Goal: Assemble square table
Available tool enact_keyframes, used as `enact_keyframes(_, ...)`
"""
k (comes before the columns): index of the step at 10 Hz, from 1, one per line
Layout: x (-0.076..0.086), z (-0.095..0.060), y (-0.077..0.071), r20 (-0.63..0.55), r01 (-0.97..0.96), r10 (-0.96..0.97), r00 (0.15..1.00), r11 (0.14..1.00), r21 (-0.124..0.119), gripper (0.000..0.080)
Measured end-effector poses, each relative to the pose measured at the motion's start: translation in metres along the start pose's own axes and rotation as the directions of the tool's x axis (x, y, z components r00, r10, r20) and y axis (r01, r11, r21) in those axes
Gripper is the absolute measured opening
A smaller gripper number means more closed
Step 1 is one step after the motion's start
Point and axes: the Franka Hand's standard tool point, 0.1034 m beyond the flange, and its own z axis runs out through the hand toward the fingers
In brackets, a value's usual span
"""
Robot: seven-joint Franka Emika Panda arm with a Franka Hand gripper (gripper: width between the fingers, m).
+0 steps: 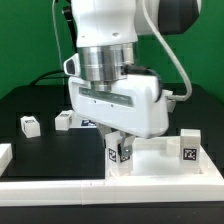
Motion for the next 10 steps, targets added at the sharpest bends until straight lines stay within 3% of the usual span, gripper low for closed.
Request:
enact_keyframes(1,0.0002,0.0003,0.0007,0.015,-0.126,0.126,0.992,0.992,0.014,0.0288)
enact_keyframes(5,-0.0013,0.0007,0.0005,0.022,-0.356,0.356,0.934,0.934,0.009,0.0289)
enact_keyframes(7,-0.0005,0.0007,0.001,0.075,-0.632,0.63,0.773,0.775,0.005,0.029)
enact_keyframes(10,-0.0011,-0.0001,0.0007,0.083,-0.73,0.728,0.681,0.683,0.001,0.0295)
